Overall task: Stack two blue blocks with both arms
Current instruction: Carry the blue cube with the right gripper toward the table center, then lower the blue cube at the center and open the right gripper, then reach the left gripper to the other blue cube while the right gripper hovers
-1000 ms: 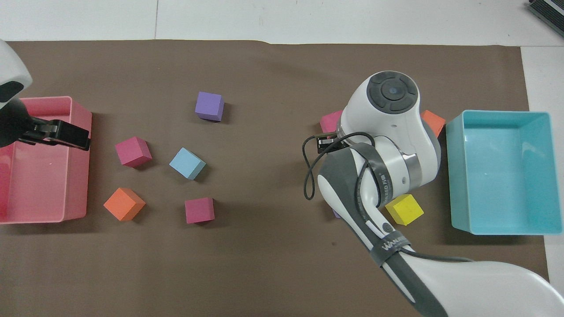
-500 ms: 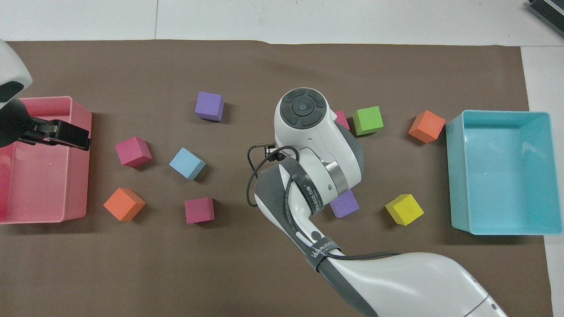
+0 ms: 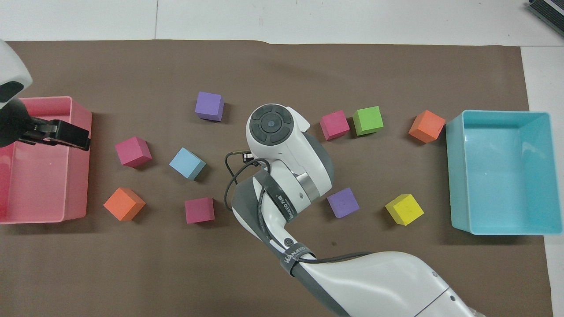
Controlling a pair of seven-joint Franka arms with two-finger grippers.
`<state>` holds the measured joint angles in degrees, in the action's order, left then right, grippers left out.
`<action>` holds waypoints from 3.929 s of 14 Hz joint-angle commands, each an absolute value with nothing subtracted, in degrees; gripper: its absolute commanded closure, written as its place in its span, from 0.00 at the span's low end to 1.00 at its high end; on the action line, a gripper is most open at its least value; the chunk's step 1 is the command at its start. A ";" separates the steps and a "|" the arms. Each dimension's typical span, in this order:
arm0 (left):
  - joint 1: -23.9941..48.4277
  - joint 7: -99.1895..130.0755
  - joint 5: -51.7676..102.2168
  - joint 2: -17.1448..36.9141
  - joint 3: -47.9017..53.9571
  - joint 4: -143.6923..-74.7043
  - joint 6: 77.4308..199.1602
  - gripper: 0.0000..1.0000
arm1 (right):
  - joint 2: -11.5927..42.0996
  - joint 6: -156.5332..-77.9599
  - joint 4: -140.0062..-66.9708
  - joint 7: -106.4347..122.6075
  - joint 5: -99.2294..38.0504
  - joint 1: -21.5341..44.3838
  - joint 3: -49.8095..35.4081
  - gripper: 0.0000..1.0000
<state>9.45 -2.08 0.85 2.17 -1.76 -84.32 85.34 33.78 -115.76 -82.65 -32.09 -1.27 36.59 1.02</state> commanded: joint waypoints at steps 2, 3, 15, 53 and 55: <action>9.05 -2.37 0.88 2.20 -1.41 -83.23 83.85 0.00 | 36.38 -116.89 -81.30 -34.62 -4.38 37.79 0.70 1.00; 8.97 -2.46 0.88 2.20 -1.49 -83.23 83.85 0.00 | 36.56 -117.85 -81.56 -35.06 -5.26 38.05 0.79 1.00; 7.38 -2.55 0.70 1.58 -1.41 -84.20 84.37 0.00 | 36.65 -120.85 -85.17 -39.29 -4.22 39.38 0.88 1.00; 10.63 -1.41 0.88 2.11 -0.88 -101.59 110.20 0.00 | 21.71 -116.54 -92.01 -1.10 -26.60 25.85 0.88 0.00; 11.16 0.09 0.88 2.81 -0.97 -103.00 112.40 0.00 | 20.57 -116.72 -94.65 3.32 -29.43 23.83 0.79 0.00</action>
<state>9.84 -1.18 0.88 3.11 -0.26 -100.33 109.15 23.63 -116.79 -90.10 -2.14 -26.02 25.90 1.57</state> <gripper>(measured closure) 0.000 0.000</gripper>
